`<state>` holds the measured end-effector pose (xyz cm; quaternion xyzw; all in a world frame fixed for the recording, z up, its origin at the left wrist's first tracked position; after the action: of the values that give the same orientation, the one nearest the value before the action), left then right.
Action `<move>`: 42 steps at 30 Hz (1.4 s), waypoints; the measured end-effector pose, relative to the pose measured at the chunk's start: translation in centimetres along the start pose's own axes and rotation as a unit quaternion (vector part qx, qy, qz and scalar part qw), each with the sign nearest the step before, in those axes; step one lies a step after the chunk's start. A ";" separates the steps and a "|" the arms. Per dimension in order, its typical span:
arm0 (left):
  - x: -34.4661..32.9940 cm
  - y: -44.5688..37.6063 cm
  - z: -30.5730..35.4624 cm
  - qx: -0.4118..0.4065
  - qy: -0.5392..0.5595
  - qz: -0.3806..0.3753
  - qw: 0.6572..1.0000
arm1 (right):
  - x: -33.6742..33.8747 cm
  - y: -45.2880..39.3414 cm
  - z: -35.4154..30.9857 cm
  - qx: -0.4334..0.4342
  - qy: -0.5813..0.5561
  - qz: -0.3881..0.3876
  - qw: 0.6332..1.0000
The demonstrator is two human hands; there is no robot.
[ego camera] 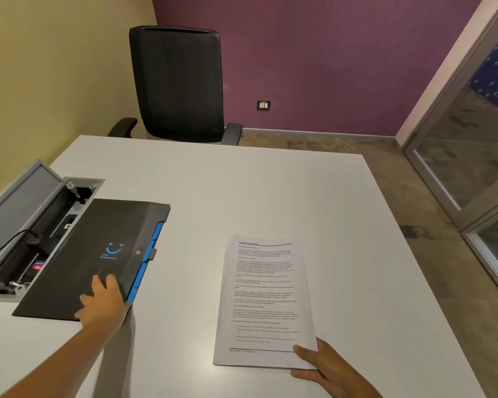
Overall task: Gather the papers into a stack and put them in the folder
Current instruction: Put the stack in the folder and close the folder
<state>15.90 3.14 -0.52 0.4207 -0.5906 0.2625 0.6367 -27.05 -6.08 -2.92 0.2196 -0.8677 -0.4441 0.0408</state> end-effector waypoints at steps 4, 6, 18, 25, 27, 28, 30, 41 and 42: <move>0.7 0.3 0.2 0.005 -0.008 0.000 1.000 | -0.1 0.1 -0.1 0.000 -0.002 -0.002 1.000; 1.1 0.4 0.5 -0.010 -0.008 0.001 1.000 | -0.1 0.2 -0.1 0.000 -0.004 -0.003 1.000; 5.8 2.2 4.0 -0.160 -0.014 0.118 0.980 | -0.6 0.5 -0.2 0.009 -0.027 0.044 0.999; 7.6 7.2 7.5 -0.206 0.019 0.175 0.963 | -1.2 2.4 -2.8 0.079 -0.089 0.128 0.985; 7.3 8.4 8.3 -0.231 0.028 0.207 0.950 | -1.4 3.0 -4.2 0.106 -0.120 0.163 0.974; 6.9 8.9 8.7 -0.240 0.036 0.220 0.945 | -1.6 3.4 -5.0 0.123 -0.134 0.178 0.967; 6.5 10.2 9.6 -0.245 0.038 0.208 0.946 | -2.2 4.2 -6.4 0.156 -0.162 0.198 0.954; 7.1 15.3 13.6 -0.220 0.094 0.131 0.962 | -7.5 6.7 -9.4 0.262 -0.160 0.217 0.927; 7.3 15.5 13.6 -0.211 0.090 0.126 0.965 | -7.8 6.6 -9.2 0.261 -0.156 0.220 0.927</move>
<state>-3.01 -1.68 9.38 0.1740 -0.6213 0.2466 0.7231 -19.82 -6.37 8.79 -0.0460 -0.9749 -0.2101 -0.0572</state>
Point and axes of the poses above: each hand's wrist, its own y-axis away from the middle knuckle, its own x-axis out of the back of the hand, z = x × y, the point moved 1 cm from there along -y, towards the middle knuckle, and after that the axes turned 7 degrees about z, right-handed, at the moved point
